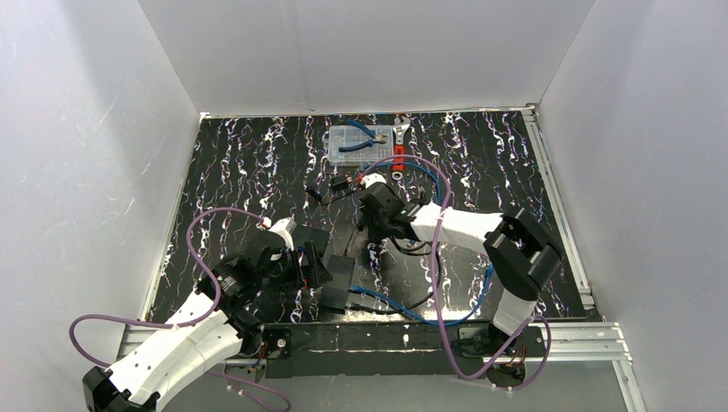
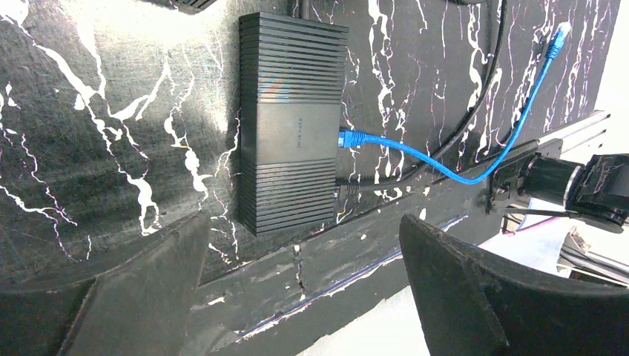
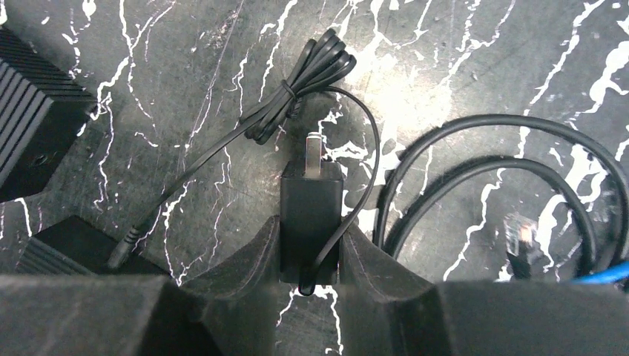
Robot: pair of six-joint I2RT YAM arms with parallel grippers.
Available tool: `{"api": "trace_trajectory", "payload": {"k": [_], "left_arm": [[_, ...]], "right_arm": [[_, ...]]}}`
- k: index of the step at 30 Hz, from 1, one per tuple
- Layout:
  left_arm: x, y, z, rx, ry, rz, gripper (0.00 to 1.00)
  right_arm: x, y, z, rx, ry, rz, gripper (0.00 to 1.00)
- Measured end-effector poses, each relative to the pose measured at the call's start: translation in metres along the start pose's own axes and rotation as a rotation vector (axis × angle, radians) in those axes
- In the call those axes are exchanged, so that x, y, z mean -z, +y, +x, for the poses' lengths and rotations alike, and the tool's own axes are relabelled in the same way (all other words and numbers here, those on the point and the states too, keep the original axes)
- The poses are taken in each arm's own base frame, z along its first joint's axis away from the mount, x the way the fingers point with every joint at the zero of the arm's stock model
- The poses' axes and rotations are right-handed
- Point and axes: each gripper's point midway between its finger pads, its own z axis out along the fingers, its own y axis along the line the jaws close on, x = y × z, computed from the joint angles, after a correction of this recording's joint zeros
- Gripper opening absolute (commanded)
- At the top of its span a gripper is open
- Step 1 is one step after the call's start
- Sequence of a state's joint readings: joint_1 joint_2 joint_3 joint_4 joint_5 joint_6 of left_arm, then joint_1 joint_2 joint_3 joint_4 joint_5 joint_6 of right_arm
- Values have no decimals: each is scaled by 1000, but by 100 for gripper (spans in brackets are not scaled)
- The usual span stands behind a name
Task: Insert the plug into the switch port
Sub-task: Move the switch port to the center of the board.
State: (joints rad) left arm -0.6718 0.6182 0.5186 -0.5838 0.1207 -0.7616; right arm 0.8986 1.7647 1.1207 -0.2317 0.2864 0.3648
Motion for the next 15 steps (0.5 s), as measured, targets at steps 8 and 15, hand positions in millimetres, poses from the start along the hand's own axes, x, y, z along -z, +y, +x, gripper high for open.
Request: {"api": "trace_trajectory", "payload": {"k": [8, 15], "left_arm": [[-1, 1, 0, 1, 4, -5, 98], [-1, 1, 0, 0, 4, -5, 98]], "right_arm": [[58, -17, -34, -18, -180, 16, 1], [107, -41, -60, -60, -338, 58, 1]]}}
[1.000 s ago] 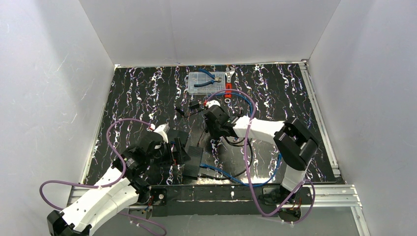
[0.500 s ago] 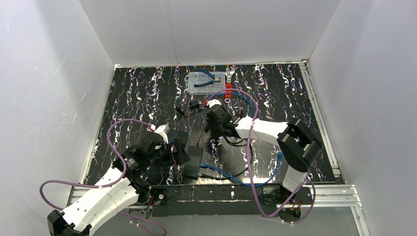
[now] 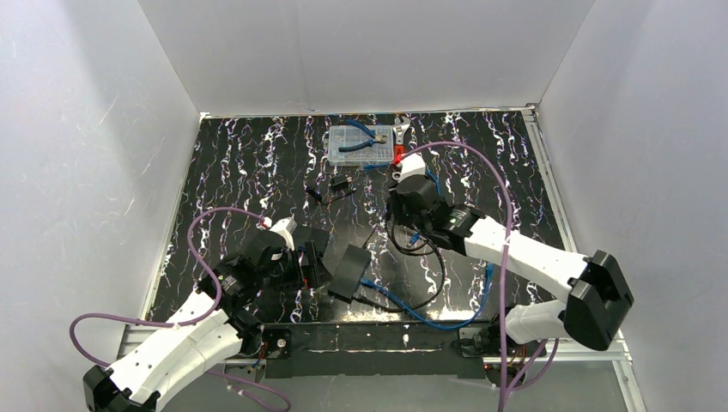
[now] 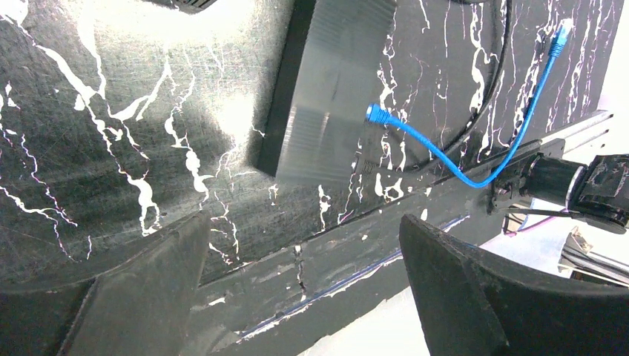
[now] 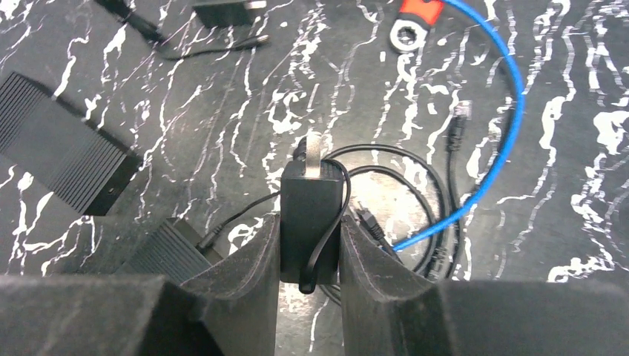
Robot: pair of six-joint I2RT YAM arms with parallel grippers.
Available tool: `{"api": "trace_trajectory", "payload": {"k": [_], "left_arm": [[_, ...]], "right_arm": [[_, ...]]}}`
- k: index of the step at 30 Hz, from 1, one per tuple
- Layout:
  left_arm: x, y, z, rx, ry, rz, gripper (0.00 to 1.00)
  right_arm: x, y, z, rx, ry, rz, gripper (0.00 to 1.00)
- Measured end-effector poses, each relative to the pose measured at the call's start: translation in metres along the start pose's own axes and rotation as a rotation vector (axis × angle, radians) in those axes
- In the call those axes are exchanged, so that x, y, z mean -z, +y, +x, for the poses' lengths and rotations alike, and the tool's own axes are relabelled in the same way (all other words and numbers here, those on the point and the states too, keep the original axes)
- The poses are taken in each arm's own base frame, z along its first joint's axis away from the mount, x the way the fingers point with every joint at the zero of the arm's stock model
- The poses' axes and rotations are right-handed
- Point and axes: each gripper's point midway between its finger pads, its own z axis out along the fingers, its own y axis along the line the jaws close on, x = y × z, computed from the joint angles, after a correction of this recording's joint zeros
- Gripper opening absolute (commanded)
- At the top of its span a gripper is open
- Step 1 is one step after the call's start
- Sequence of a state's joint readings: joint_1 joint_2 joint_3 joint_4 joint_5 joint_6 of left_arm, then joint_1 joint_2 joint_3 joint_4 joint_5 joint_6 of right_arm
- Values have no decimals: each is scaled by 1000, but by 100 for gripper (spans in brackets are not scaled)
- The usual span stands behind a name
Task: Insert the plug into the switch port
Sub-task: Move the switch port to the center of the board.
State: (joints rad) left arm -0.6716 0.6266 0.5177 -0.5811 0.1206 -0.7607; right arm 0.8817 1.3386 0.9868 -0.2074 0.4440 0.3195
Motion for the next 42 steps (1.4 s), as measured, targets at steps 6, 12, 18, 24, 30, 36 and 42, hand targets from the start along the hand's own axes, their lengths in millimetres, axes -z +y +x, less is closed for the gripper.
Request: {"api": "trace_trajectory", "payload": {"k": [6, 12, 18, 24, 30, 36, 42], "left_arm": [[0, 0, 0, -2, -1, 1, 98], [0, 0, 0, -2, -2, 2, 98], [-1, 0, 0, -2, 0, 0, 98], [-3, 2, 1, -1, 12, -11, 98], [-3, 2, 1, -1, 12, -11, 98], [-3, 1, 2, -4, 15, -9, 98], [-4, 0, 1, -9, 19, -2, 98]], "right_arm": [[16, -29, -7, -19, -45, 69, 1], [36, -52, -24, -41, -114, 117, 1], [66, -81, -48, -76, -214, 173, 1], [85, -113, -58, -89, -258, 258, 1], [92, -151, -58, -111, -259, 377, 1], [115, -190, -71, -162, -315, 494, 1], [139, -227, -88, -234, -379, 608, 1]]}}
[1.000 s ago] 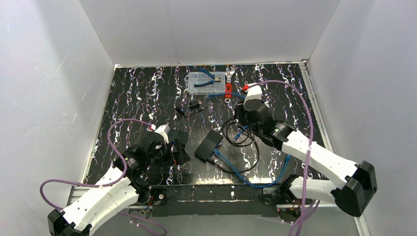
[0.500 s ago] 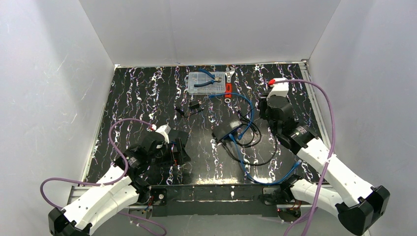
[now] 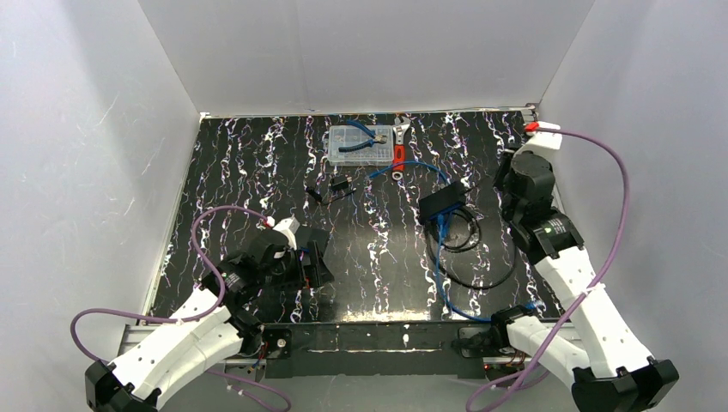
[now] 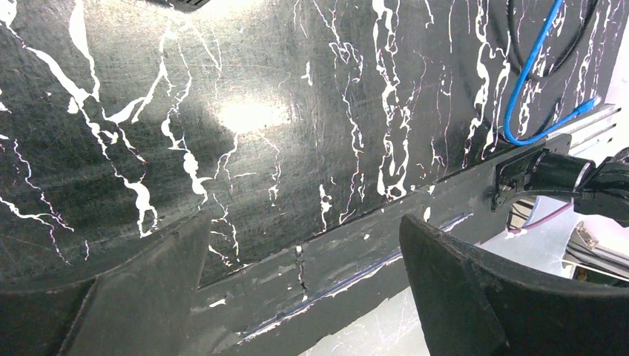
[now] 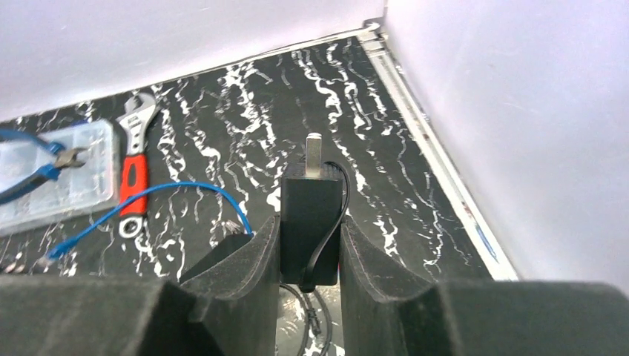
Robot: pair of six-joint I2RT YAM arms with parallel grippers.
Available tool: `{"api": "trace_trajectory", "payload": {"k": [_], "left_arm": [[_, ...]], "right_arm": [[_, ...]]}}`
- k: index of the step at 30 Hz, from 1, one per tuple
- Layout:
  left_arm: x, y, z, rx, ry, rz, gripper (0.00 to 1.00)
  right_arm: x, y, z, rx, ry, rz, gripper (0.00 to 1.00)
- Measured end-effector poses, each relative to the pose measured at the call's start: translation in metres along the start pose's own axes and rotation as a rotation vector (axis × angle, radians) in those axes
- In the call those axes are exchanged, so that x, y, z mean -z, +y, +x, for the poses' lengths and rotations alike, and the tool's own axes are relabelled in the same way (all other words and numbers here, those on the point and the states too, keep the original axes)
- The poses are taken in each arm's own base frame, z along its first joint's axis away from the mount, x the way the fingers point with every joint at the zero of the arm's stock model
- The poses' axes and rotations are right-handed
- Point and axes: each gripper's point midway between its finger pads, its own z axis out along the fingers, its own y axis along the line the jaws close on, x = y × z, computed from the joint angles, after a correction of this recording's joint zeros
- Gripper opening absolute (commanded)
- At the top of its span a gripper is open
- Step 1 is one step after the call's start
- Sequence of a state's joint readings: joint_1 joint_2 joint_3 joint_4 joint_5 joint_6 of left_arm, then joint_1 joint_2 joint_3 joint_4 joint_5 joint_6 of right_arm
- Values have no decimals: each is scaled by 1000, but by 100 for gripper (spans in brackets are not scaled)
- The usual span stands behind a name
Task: Insert the plug into the switch port
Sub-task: Move the switch port to the center of the board.
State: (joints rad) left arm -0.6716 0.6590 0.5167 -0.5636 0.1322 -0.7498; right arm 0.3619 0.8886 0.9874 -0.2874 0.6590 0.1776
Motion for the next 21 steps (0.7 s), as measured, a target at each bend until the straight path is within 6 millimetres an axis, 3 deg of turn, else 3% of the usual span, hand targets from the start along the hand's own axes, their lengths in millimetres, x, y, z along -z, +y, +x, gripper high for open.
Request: {"api": "trace_trajectory", "payload": {"k": [7, 12, 21], "left_arm": [[0, -2, 0, -5, -3, 17, 98], [-1, -1, 2, -5, -2, 21, 98], [0, -2, 2, -6, -2, 29, 98]], "right_arm": [[-9, -37, -14, -63, -27, 120, 1], [-17, -52, -21, -115, -39, 166, 1], [-51, -59, 10, -128, 60, 220, 1]]}}
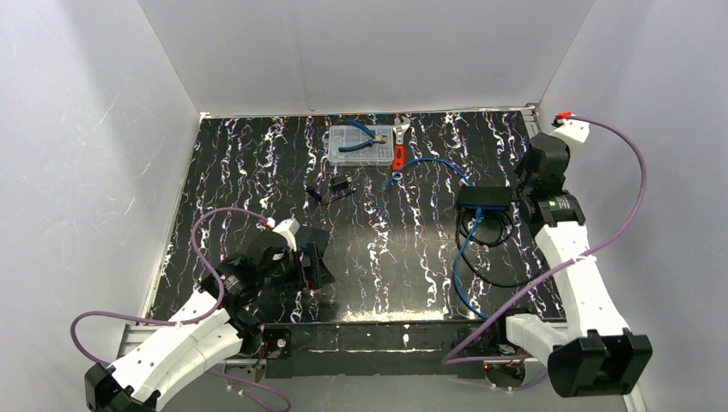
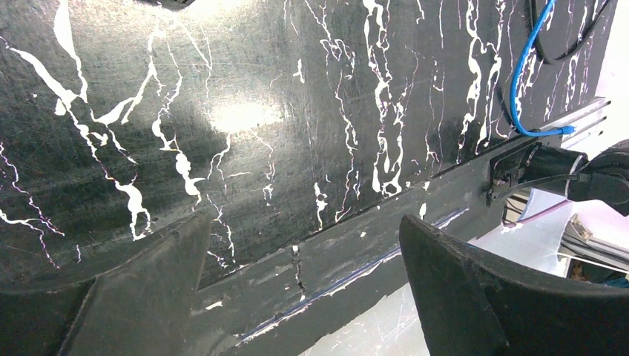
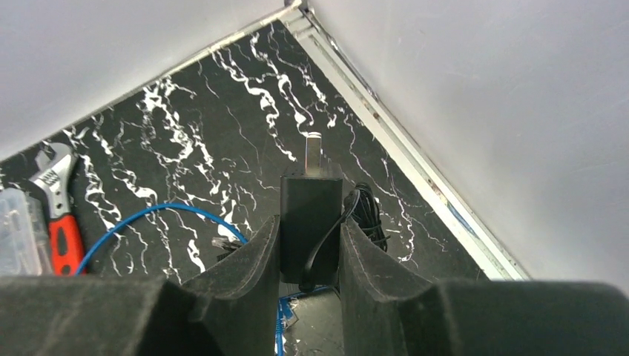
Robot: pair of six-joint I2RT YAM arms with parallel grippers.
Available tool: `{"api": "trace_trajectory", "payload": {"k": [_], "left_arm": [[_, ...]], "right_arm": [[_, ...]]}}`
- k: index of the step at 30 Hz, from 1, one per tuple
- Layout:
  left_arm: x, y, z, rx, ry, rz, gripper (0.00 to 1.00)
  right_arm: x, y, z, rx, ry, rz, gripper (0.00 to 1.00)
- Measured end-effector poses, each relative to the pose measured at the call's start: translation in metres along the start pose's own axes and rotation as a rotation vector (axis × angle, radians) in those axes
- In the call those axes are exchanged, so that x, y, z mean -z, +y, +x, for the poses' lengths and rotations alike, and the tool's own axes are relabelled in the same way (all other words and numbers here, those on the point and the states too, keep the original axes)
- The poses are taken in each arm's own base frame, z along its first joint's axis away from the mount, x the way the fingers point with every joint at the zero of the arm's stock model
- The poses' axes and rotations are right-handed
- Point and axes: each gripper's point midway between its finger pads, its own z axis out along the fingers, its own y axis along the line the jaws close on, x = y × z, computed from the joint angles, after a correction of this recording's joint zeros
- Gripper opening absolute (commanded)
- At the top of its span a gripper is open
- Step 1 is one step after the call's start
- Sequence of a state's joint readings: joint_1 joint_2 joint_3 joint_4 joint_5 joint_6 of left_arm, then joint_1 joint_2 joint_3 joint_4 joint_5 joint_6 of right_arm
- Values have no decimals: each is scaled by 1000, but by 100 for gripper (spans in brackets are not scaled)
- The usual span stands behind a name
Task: Insert the plug into the switch port
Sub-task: Move the switch port to the center of the board.
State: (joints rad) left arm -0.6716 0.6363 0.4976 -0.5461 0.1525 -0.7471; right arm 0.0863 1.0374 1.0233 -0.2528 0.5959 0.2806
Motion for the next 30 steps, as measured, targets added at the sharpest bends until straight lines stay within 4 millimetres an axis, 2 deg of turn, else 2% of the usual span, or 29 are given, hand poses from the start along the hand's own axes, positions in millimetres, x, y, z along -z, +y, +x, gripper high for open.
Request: {"api": "trace_trajectory", "payload": {"k": [7, 12, 17, 23, 30], "left_arm": [[1, -2, 1, -1, 4, 10, 98], [2, -4, 0, -2, 0, 23, 98], [1, -7, -1, -5, -7, 38, 98], [1, -9, 0, -6, -2, 51, 98], [1, -12, 2, -9, 4, 75, 98]], "right_arm": [[-38, 3, 50, 28, 154, 33, 3], [-56, 1, 81, 47, 248, 55, 32], [-66, -2, 105, 67, 322, 72, 47], [-67, -2, 121, 82, 373, 76, 60], [-62, 0, 122, 75, 402, 61, 63]]}}
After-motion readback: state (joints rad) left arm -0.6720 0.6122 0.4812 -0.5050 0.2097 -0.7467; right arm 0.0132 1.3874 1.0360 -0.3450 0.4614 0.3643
